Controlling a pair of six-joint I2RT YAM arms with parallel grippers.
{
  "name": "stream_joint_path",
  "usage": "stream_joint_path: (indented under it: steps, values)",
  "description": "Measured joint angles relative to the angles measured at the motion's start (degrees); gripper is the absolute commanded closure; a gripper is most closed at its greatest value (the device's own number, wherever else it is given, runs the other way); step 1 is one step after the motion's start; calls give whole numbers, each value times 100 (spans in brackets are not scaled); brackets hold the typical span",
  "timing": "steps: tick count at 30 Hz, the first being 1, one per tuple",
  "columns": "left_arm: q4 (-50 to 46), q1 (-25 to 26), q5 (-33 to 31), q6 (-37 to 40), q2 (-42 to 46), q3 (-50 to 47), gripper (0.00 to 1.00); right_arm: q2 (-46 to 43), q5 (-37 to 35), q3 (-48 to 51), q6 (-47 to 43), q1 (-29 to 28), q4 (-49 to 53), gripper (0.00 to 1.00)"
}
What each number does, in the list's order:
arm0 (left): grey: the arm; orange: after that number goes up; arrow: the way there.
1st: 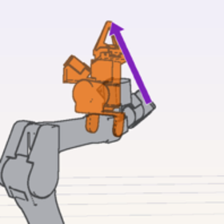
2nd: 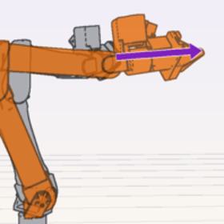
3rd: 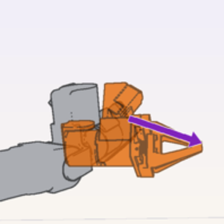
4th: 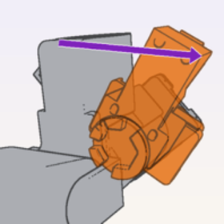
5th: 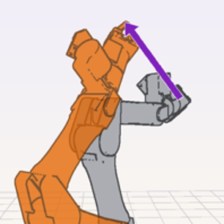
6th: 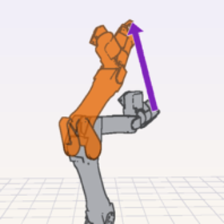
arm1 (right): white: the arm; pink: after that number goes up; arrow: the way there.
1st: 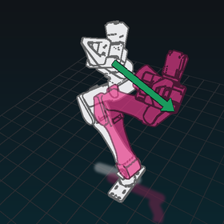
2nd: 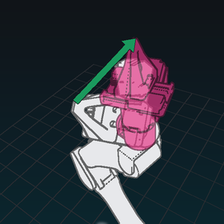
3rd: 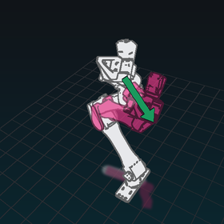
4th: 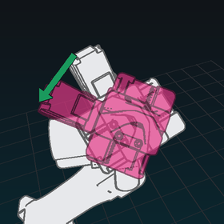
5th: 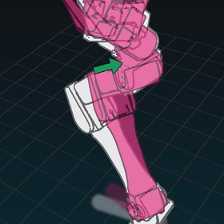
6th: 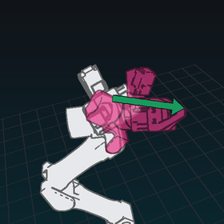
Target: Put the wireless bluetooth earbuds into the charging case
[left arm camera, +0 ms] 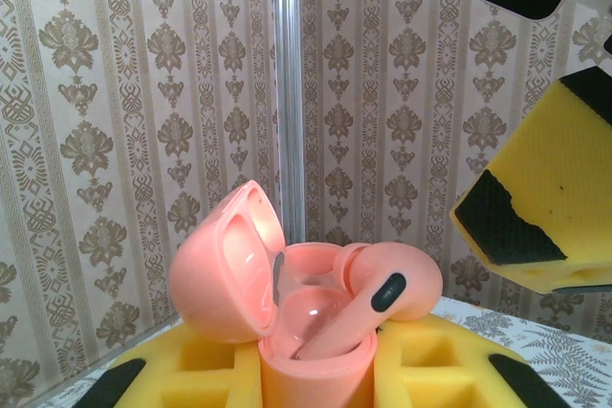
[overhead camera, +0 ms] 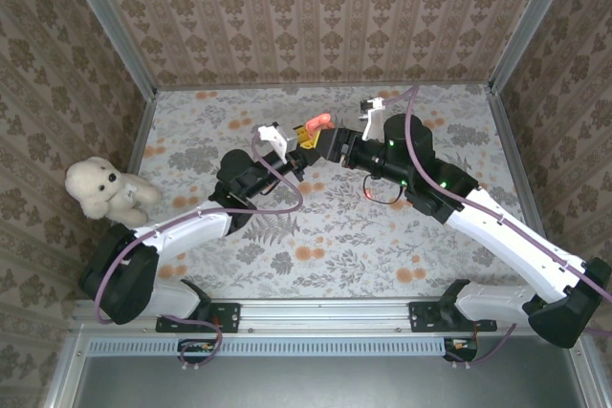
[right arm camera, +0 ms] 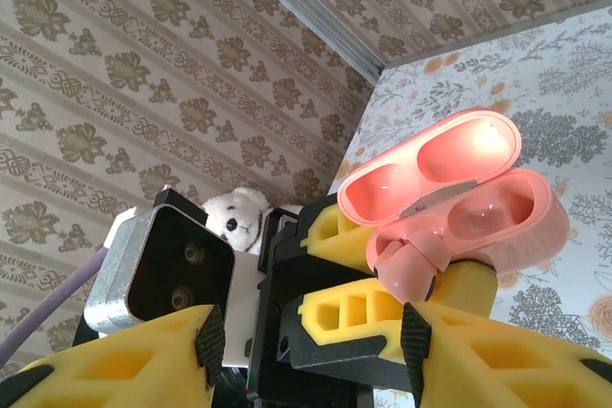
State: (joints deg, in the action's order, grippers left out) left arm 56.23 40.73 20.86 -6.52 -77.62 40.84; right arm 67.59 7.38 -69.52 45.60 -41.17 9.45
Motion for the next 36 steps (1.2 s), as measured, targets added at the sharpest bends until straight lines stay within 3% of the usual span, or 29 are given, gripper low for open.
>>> stream_joint_path:
  steps: [36]
  values:
    - [0, -26, 15, -61, 0, -2, 100, 413, -87, -304, -72, 42, -129, 46]
